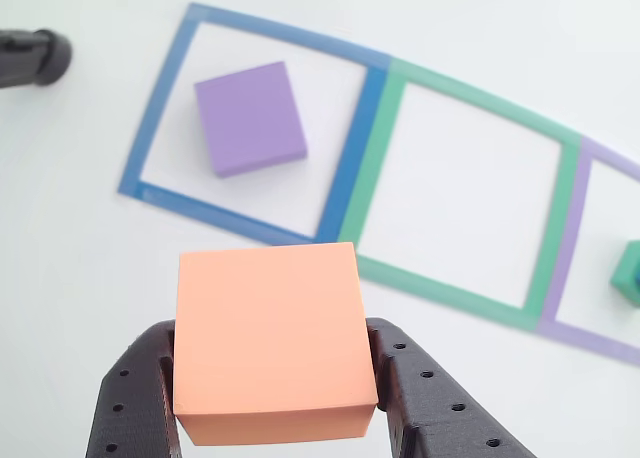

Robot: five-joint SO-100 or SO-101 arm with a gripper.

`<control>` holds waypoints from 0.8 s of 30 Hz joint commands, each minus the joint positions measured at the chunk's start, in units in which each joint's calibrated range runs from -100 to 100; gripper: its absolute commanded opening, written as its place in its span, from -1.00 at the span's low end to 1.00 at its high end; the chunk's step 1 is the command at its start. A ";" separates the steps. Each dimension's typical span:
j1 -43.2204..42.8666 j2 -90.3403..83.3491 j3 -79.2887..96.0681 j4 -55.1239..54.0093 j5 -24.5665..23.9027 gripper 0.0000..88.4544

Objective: Tower of hanoi

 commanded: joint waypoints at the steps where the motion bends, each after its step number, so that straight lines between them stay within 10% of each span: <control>1: -3.14 -1.68 -7.25 3.88 0.00 -0.75; 11: -4.52 -1.60 -3.98 1.29 0.00 -0.76; 24: -2.76 -3.77 31.64 -40.72 0.00 -0.74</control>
